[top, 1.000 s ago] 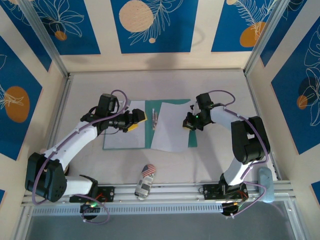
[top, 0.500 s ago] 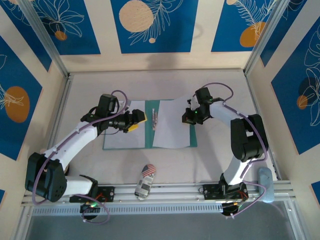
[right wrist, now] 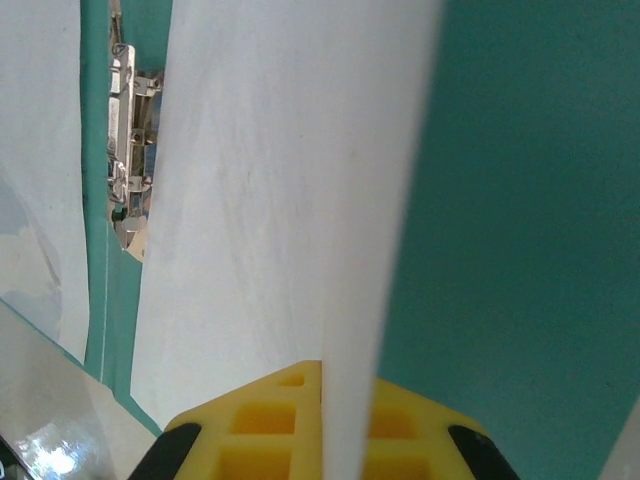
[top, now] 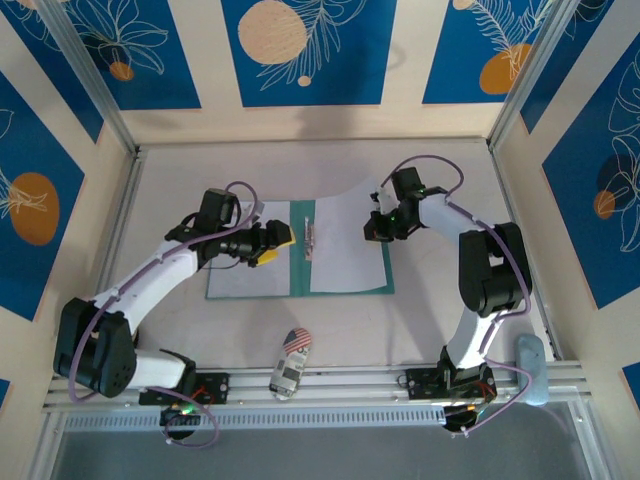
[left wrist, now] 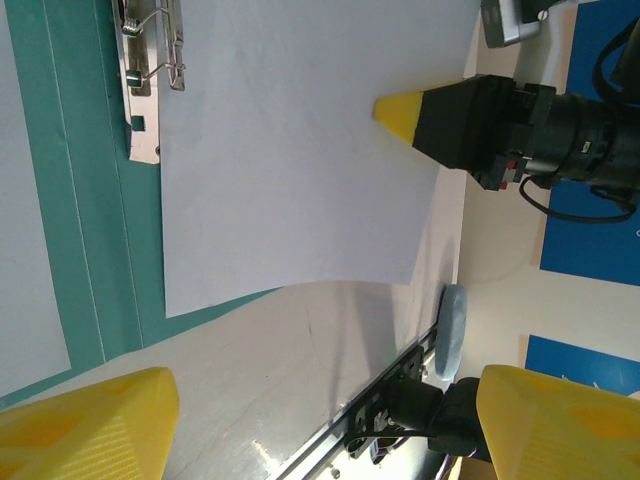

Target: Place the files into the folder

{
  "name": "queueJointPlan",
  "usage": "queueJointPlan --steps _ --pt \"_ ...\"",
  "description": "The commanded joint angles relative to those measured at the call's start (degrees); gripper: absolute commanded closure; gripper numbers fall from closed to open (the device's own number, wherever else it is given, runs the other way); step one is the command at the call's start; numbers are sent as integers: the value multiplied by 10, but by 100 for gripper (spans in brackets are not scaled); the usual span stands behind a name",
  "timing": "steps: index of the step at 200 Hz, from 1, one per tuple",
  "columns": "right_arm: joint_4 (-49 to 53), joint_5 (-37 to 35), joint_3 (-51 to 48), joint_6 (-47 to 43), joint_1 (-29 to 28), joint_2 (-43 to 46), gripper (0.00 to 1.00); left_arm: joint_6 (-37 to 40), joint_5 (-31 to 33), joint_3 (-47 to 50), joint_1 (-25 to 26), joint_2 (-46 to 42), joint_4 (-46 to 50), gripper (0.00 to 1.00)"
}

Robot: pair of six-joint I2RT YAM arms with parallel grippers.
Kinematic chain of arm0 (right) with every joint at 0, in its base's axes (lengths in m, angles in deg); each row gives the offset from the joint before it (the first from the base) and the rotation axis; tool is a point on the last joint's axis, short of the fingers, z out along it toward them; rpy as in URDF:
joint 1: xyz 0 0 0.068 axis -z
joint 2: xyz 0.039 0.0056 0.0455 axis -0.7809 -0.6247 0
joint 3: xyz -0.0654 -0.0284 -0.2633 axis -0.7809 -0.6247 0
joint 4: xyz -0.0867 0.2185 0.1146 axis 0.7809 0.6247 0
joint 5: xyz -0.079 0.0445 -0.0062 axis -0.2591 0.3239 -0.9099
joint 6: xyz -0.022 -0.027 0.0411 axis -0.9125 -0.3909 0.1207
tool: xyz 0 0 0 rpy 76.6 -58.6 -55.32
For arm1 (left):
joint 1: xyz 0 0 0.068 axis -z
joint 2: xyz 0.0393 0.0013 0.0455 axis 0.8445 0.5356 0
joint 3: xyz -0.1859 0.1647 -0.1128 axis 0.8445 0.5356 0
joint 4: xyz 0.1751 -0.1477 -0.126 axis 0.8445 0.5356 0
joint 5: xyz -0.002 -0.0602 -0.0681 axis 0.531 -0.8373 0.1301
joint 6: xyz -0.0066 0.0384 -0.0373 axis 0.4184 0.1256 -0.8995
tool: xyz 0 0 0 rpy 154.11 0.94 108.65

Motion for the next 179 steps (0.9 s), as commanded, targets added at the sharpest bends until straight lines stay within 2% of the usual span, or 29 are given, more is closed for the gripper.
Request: queueJointPlan --steps 1,47,179 --pt "35 30 21 -49 5 -19 100 7 -15 -15 -6 10 1 22" --pt "37 58 29 -62 12 -35 100 8 -13 -15 -6 18 -3 22" --pt "37 52 50 -51 15 -54 100 7 -12 -6 -6 22 -9 22"
